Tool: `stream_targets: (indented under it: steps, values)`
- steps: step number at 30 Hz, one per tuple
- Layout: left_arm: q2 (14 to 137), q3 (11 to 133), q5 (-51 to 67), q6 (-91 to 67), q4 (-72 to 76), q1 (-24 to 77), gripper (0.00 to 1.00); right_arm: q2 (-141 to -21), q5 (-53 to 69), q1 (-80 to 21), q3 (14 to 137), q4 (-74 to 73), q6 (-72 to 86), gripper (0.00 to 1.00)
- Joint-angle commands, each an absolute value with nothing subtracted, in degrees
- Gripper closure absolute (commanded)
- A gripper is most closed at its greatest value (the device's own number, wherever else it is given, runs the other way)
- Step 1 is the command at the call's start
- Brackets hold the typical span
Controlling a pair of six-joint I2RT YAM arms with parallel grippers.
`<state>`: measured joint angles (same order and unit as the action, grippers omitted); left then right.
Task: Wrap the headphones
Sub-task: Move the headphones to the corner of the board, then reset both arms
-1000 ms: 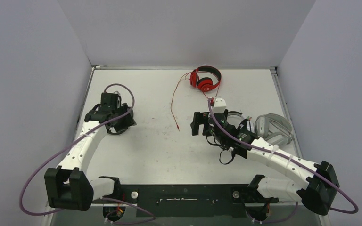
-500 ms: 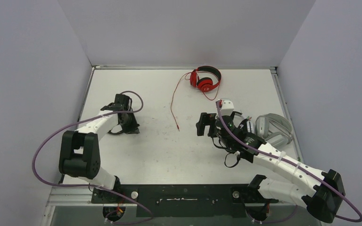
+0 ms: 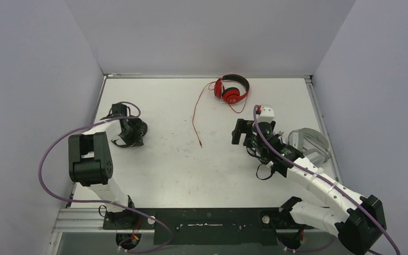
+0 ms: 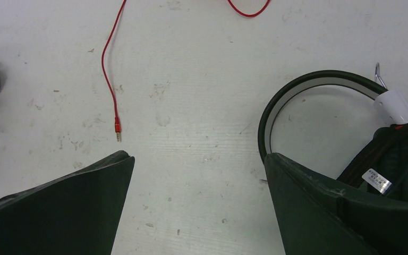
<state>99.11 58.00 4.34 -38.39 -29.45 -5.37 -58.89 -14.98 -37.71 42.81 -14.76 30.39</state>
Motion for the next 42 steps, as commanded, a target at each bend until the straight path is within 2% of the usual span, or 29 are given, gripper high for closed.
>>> stream_targets:
  steps: [1, 5, 7, 11, 13, 14, 20, 24, 29, 34, 38, 42]
  values:
    - [97.49, 59.0, 6.04, -36.32, -27.58, -3.01, 1.0, -58.62, -12.75, -35.55, 42.34, -11.7, 28.56, 0.0]
    - [91.35, 56.18, 3.95, -33.85, -26.87, 4.7, 0.98, -57.44, -13.25, -34.54, 40.92, -11.15, 26.67, 0.0]
    - [85.79, 53.48, 0.62, -34.52, -25.48, 9.25, 0.88, -55.47, -14.79, -34.58, 39.09, -9.51, 25.18, 0.0]
    - [73.64, 43.9, -6.14, -35.36, -15.45, 17.66, 0.5, -50.11, -20.1, -34.72, 32.03, -1.08, 23.04, 0.0]
    - [68.62, 39.63, -8.82, -34.64, -11.01, 21.07, 0.06, -48.23, -20.93, -34.72, 28.4, 4.5, 21.17, 0.0]
    - [66.31, 37.76, -9.21, -33.96, -8.62, 22.67, 0.03, -47.41, -20.06, -34.72, 27.0, 6.23, 20.29, 0.0]
    - [54.21, 21.36, -4.02, -28.94, 14.42, 24.78, 0.03, -49.34, -6.22, -34.54, 28.53, 1.94, 21.69, 0.02]
    - [48.13, 15.8, -9.96, -24.09, 20.26, 25.0, 0.03, -52.04, -12.07, -34.55, 24.96, 5.66, 23.1, 0.03]
    - [44.53, 14.45, -23.57, -16.14, 20.99, 25.05, 0.03, -50.68, -17.09, -34.39, 17.78, 22.14, 10.96, 0.01]
    - [46.23, 10.69, -30.17, -6.77, 30.38, 23.86, 0.03, -56.25, -25.96, -30.4, 14.6, 35.87, 2.28, 0.01]
    - [51.53, 8.72, -27.95, -5.44, 37.63, 16.68, 0.03, -60.67, -19.05, -19.28, 15.01, 38.69, 4.05, 0.01]
    - [60.45, 5.83, -20.85, -8.22, 49.28, 7.7, 0.03, -65.49, -14.91, -13.58, 12.1, 47.97, 0.92, 0.0]
